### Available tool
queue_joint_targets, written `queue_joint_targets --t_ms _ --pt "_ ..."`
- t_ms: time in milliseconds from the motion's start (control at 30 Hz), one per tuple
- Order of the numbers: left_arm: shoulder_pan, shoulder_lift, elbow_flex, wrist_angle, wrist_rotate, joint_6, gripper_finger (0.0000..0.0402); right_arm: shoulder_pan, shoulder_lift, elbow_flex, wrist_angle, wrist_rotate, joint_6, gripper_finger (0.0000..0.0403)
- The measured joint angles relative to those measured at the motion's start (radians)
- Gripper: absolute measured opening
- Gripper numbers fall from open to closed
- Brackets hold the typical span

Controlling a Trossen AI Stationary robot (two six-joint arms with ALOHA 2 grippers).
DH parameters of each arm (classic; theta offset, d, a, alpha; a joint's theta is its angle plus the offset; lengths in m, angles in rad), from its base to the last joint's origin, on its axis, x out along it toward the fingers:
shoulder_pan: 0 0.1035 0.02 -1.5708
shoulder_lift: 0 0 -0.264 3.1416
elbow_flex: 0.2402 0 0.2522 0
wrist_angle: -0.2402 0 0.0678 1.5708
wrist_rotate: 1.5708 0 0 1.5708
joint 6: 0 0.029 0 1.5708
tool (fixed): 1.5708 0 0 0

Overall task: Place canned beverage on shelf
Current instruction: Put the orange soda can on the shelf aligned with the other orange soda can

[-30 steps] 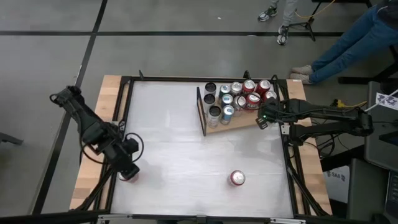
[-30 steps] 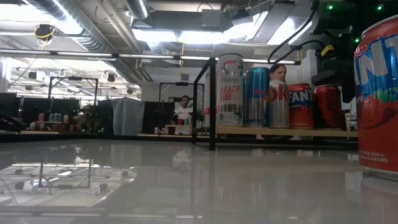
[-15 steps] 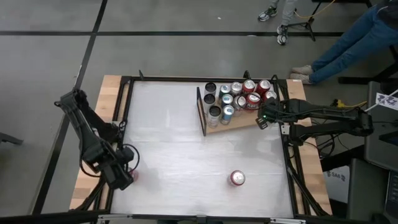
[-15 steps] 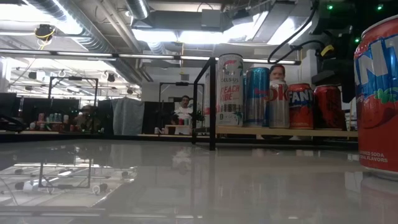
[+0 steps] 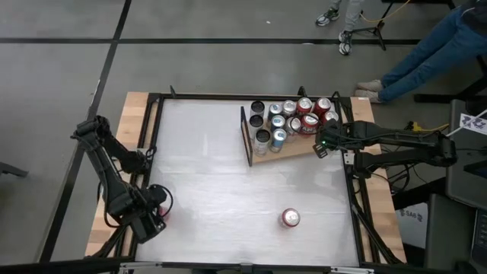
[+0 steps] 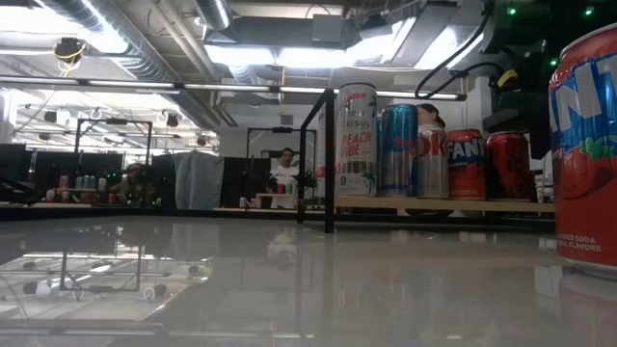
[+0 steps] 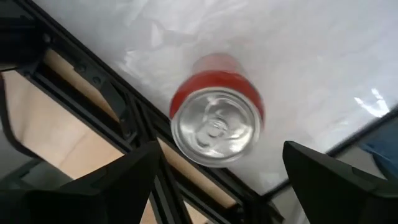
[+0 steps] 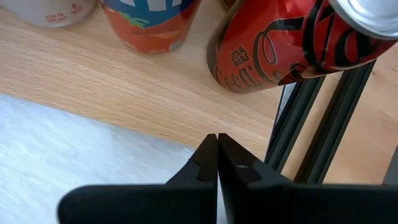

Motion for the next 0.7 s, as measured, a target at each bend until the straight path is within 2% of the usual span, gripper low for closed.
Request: queue_joint_targets --t_ms 467,700 --pt "-0.01 0.012 -0.155 0.15 -0.017 0.001 0.0335 0.0 0.0 0.0 0.0 0.0 0.0 0.0001" --pt "-0.01 0.012 -0.186 0.168 -0.027 0.002 0.0335 0.0 0.0 0.0 0.0 0.0 0.0 0.0001"
